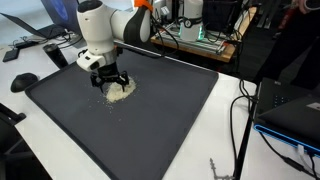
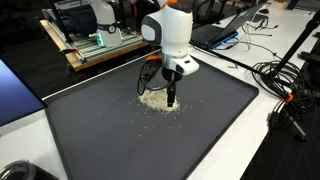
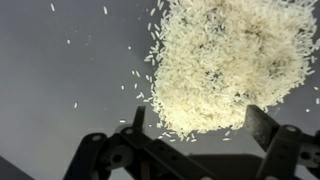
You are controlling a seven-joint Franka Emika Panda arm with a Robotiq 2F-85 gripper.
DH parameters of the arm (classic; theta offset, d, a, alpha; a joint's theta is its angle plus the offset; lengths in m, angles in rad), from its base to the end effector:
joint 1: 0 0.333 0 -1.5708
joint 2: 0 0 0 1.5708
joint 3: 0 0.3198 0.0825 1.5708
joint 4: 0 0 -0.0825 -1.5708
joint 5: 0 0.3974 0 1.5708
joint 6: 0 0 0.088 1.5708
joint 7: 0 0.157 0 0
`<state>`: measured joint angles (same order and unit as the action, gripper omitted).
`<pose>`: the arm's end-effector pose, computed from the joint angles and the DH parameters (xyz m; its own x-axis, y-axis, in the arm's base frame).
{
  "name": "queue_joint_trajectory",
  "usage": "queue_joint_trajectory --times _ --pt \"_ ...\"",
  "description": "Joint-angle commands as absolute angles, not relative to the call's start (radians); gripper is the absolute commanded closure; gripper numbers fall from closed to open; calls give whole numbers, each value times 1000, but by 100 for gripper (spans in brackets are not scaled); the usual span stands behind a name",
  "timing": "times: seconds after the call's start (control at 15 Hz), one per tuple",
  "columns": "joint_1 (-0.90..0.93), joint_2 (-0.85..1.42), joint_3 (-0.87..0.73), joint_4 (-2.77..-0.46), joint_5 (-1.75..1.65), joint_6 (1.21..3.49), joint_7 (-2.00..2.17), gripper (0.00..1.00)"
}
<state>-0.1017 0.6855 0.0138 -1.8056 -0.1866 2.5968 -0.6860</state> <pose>0.6741 -0.0607 0.1153 0.7318 0.6815 0.0101 0.6735 -0.7253 0.1423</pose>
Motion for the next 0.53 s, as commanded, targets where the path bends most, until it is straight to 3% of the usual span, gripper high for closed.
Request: queue_joint_trajectory --times 0.0,0.27,0.47 --pt "-132 727 35 -1765 -205 2601 -719 0" --pt "-138 745 37 -1756 -205 2592 -743 0" --pt "-145 754 41 -1747 -198 2584 -751 31"
